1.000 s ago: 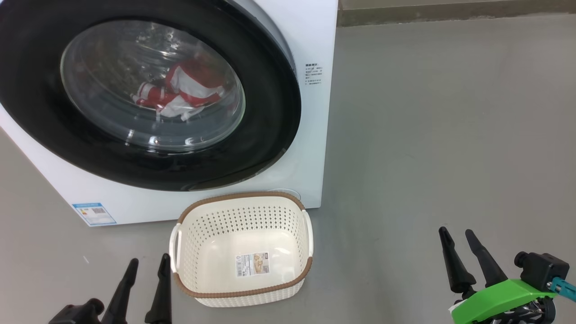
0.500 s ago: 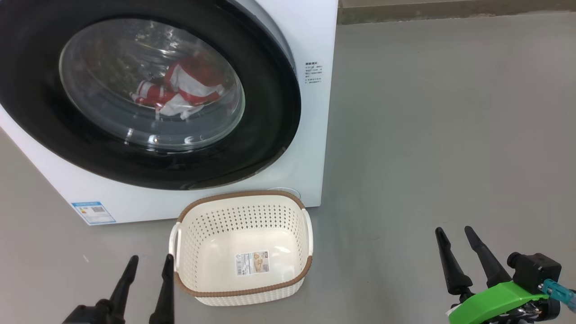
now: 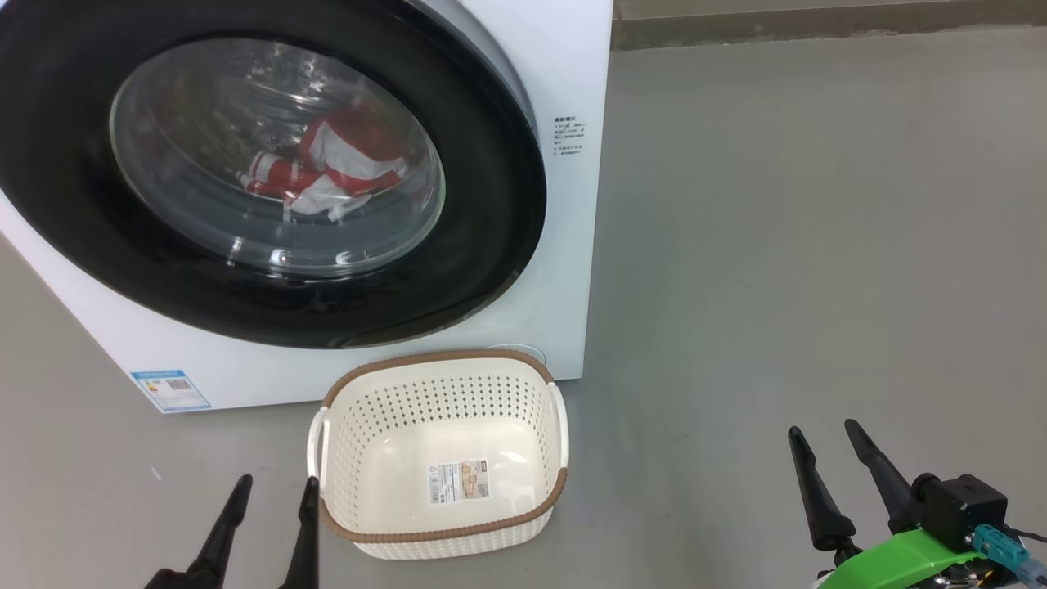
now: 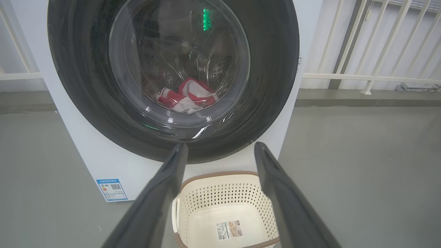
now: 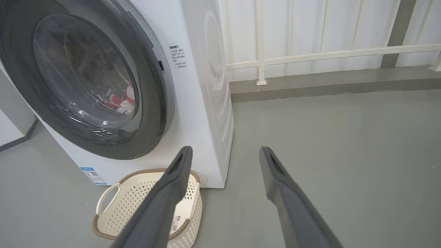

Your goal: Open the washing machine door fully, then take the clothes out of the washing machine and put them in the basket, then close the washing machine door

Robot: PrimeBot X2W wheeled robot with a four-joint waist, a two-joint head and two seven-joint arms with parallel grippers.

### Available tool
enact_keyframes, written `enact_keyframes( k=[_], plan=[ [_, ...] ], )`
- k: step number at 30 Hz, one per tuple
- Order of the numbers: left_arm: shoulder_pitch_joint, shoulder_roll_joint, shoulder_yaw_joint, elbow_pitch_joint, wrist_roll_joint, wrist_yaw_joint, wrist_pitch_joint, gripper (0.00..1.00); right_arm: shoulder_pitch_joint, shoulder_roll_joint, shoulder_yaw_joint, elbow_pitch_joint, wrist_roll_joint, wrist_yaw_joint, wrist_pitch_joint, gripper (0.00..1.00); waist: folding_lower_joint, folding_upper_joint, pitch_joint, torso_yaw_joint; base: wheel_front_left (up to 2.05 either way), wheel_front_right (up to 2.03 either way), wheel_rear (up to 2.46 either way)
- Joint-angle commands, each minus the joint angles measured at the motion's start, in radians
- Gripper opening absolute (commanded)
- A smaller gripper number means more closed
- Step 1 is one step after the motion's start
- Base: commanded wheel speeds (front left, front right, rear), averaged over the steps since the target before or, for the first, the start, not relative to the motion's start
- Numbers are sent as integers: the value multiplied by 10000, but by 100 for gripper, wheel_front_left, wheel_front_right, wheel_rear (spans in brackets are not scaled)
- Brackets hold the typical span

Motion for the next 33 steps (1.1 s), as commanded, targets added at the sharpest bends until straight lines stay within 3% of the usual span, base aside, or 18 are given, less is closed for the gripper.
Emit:
enact_keyframes(
  k=[1,23,25,27,33],
  plan=[
    [-131,117,354,-208,282,-61,-165,100,-85,-175,220,-231,-229,6,-193,100,-1,0,3,0,0,0,0],
    [-196,78,384,-44,-467,-64,-193,100,-25,4,23,-282,-61,6,-222,100,-1,0,100,-3,0,0,0],
    [-222,76,378,-62,-482,-64,-193,100,-104,49,78,-302,146,6,-222,43,-1,0,135,8,0,0,0],
    [-248,75,368,-81,-492,-65,-193,100,-232,100,153,-332,406,6,-222,2,-1,0,179,18,0,0,0],
    [-363,68,296,-138,-537,-65,-193,100,-828,167,541,-301,1035,6,-222,0,-1,0,377,97,0,0,0]
  ],
)
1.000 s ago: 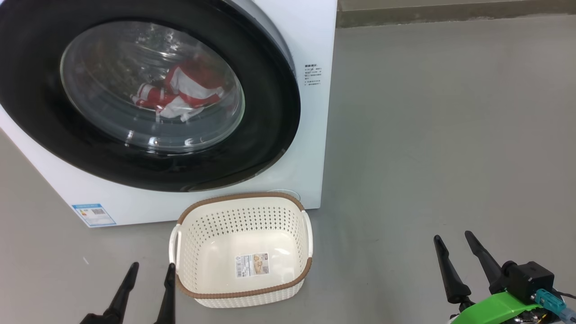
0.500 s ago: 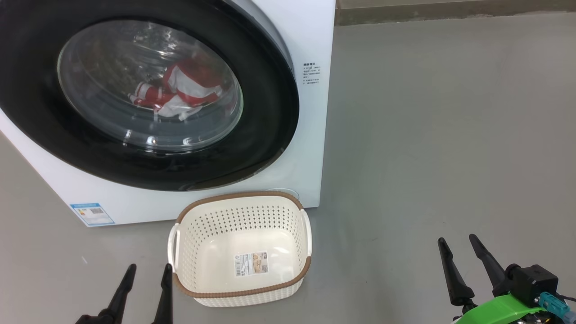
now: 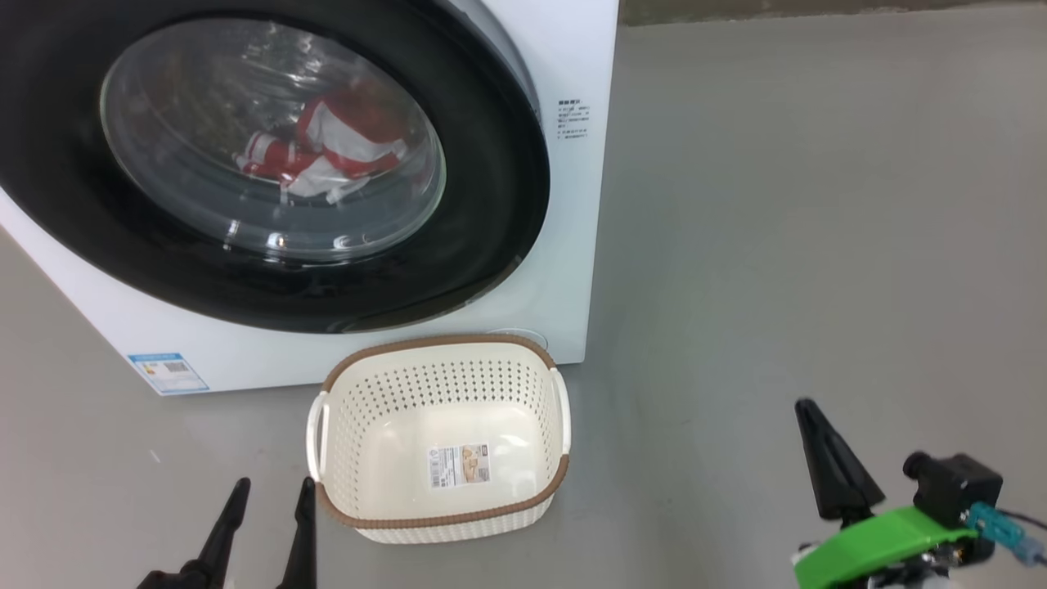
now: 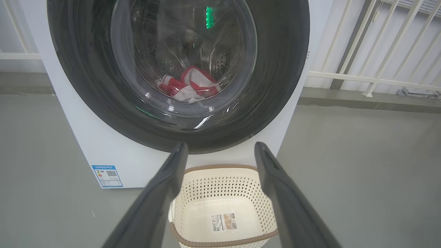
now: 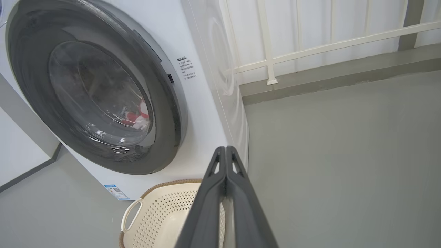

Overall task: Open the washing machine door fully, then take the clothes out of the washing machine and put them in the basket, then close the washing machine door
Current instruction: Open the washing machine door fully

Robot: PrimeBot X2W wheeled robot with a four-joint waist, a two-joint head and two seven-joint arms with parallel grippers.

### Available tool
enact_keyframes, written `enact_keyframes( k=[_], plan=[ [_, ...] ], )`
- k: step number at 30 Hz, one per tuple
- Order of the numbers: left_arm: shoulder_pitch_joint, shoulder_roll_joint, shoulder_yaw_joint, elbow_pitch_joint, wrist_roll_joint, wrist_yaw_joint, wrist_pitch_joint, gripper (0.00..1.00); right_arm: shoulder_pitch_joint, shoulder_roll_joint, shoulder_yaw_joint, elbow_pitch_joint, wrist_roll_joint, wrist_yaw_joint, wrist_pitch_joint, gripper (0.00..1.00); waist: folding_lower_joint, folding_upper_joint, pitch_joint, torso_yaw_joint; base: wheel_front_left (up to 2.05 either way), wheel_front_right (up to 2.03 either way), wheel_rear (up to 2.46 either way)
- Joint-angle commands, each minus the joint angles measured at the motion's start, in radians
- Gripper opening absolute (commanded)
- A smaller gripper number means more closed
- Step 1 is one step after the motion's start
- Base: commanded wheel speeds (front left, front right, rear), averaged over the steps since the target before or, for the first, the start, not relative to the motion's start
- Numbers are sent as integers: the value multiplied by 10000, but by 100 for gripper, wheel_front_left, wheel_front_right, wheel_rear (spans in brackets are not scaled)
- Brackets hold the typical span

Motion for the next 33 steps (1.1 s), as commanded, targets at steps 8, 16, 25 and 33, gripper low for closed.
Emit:
enact_keyframes(
  k=[8,16,25,33],
  plan=[
    [-507,71,203,-365,-145,-57,-122,100,-1470,25,678,-251,1038,6,-136,0,0,-1,379,202,0,0,0],
    [-842,75,0,-403,-232,-57,-122,100,-3031,-43,1199,-82,2196,6,-136,0,0,-1,943,436,0,0,0],
    [-1308,213,-280,-396,-396,-57,-122,100,-4845,-480,1719,257,3062,6,-136,0,0,-1,1604,791,0,0,0],
    [-1654,311,-518,-391,-542,-57,-122,100,-6281,-849,2406,591,3994,6,-136,0,0,-1,2119,1138,0,0,0]
  ],
)
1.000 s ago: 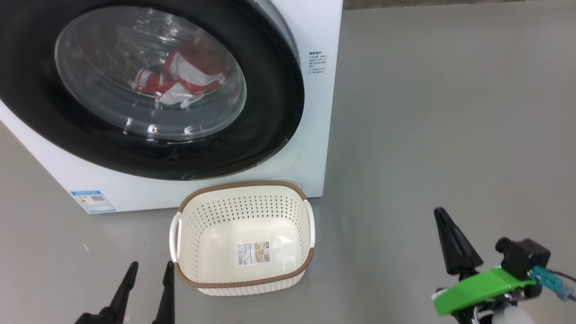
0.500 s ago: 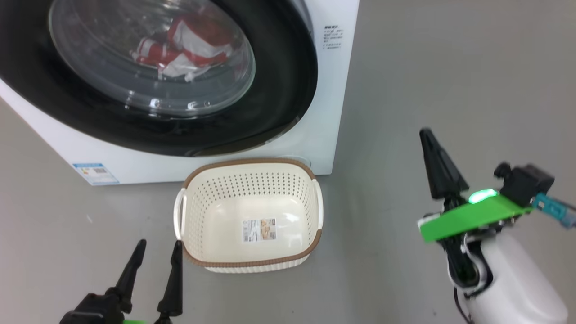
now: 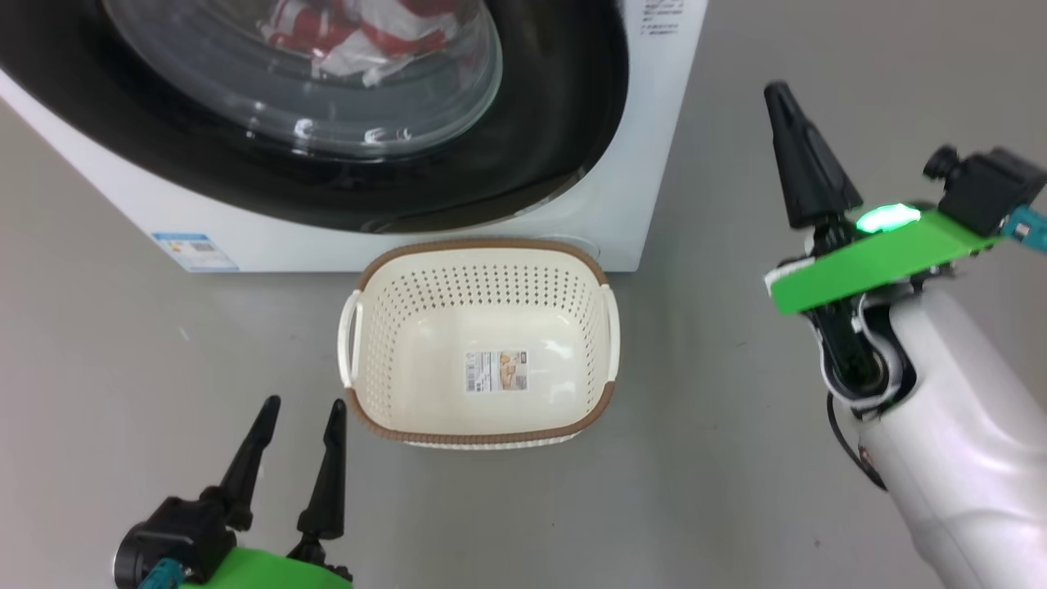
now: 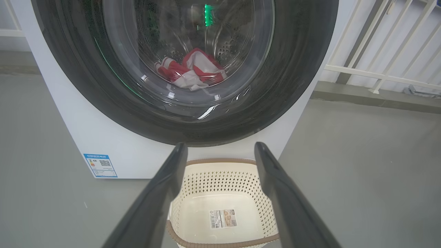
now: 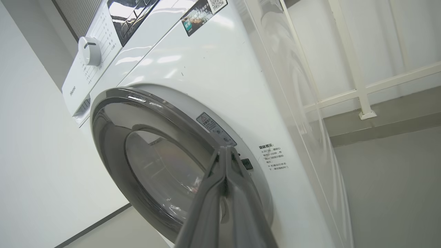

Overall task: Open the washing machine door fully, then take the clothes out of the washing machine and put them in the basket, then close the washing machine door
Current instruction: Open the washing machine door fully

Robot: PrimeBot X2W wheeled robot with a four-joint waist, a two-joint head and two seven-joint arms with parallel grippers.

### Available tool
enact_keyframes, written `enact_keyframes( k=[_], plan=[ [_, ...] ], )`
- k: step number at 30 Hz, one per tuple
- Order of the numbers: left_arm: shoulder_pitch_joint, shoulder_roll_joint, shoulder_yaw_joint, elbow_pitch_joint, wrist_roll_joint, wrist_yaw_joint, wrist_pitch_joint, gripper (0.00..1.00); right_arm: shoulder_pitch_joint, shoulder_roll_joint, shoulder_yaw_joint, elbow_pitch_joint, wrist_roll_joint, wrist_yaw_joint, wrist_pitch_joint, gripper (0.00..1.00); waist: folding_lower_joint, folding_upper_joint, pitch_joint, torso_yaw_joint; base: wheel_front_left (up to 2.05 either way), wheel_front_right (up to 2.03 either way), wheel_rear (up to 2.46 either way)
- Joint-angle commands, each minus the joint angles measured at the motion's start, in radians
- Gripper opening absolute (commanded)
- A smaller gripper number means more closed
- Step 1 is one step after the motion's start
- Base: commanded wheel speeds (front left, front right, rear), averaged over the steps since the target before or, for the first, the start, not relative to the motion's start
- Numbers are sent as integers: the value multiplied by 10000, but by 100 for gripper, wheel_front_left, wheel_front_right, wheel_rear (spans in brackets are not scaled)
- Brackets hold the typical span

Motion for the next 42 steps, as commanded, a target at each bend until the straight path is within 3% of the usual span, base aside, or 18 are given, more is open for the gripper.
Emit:
enact_keyframes(
  k=[1,18,30,42],
  plan=[
    [-326,201,246,-267,-77,-57,-122,100,-388,6,270,-164,326,6,-63,0,0,-1,246,203,0,0,0],
    [-848,289,-181,-244,-269,-57,-122,100,-2770,-980,1300,58,4497,6,1252,0,-1,-1,1110,654,0,0,0],
    [-1427,336,-557,-237,-468,-57,-122,100,-4372,-1397,1189,667,7069,6,3868,0,-1,-1,1932,1024,0,0,0],
    [-1825,297,-867,-219,-637,-57,-122,100,-5822,-1289,1068,2153,8019,6,5862,0,-1,-1,2508,1464,0,0,0]
  ],
)
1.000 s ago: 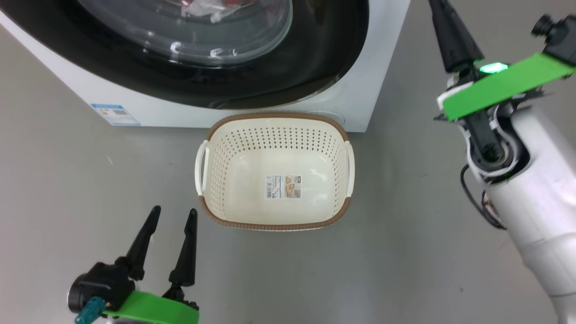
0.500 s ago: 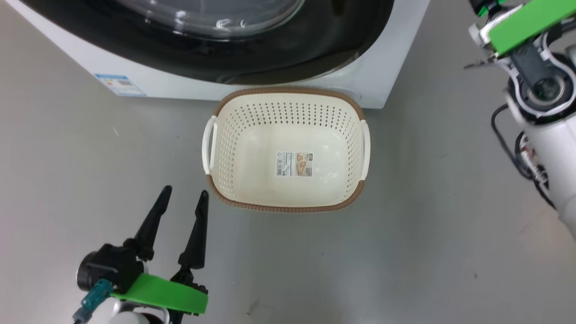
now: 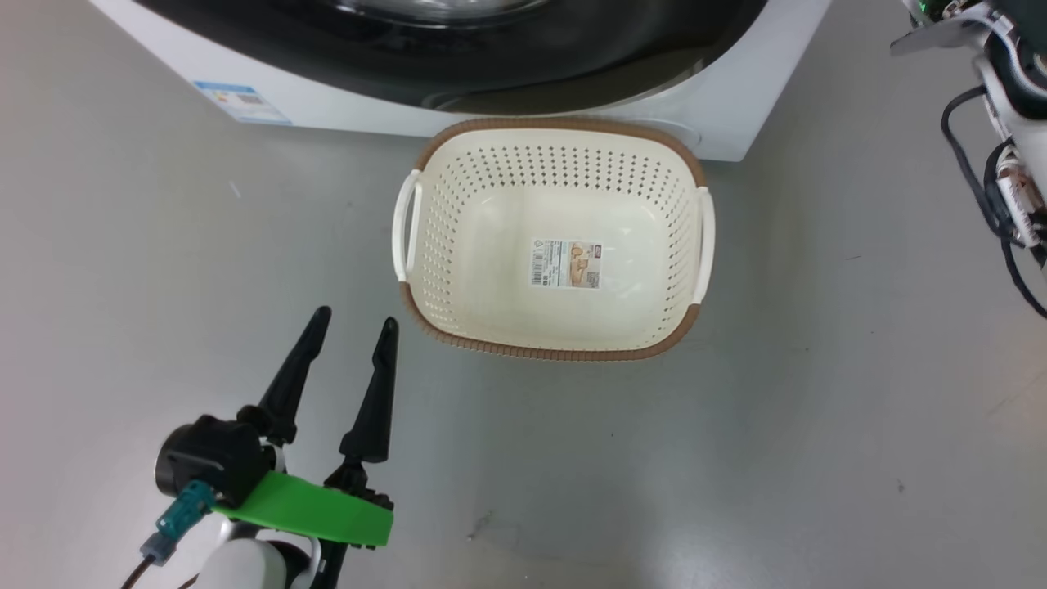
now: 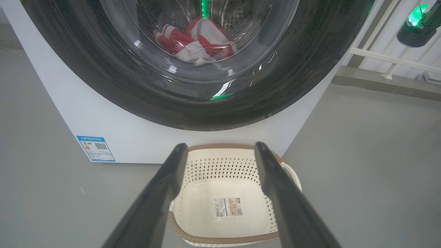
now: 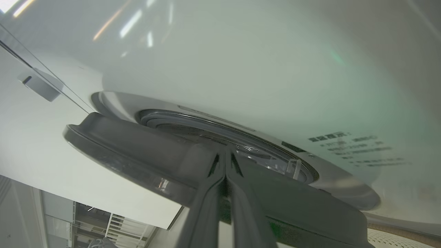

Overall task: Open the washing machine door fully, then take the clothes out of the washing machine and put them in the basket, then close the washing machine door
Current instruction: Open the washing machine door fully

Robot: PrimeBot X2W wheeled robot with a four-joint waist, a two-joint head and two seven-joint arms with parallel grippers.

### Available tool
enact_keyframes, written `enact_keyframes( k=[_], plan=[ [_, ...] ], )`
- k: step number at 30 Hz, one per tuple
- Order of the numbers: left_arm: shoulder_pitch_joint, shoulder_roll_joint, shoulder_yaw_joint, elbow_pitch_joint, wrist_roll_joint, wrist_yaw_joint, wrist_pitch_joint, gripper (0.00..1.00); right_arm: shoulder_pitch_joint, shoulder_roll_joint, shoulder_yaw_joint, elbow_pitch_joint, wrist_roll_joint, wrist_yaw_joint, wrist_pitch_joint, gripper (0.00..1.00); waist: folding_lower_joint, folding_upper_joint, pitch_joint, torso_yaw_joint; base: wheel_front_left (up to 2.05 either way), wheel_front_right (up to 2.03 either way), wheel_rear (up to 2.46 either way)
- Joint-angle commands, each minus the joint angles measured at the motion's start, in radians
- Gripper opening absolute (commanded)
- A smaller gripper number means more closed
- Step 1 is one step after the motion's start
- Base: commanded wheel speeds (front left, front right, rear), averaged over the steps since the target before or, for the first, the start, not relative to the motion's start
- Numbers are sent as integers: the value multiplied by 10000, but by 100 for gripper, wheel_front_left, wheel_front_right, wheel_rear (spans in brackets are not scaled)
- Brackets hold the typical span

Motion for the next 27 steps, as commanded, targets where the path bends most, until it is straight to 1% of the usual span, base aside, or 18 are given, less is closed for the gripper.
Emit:
enact_keyframes(
  k=[1,8,13,27],
  plan=[
    [-118,194,264,-222,-63,-57,-120,100,-304,160,-15,-36,160,6,189,0,0,-1,147,151,0,0,0],
    [-238,128,147,-205,-117,-57,-120,100,-865,256,1,622,338,6,926,0,0,-1,321,334,0,0,0],
    [-260,81,153,-177,-137,-58,-120,100,-1023,339,36,802,474,6,1466,0,0,-1,315,373,0,0,0],
    [-218,17,166,-117,-124,-58,-120,100,-475,517,180,763,612,6,2391,0,0,-1,-59,319,0,0,0]
  ],
)
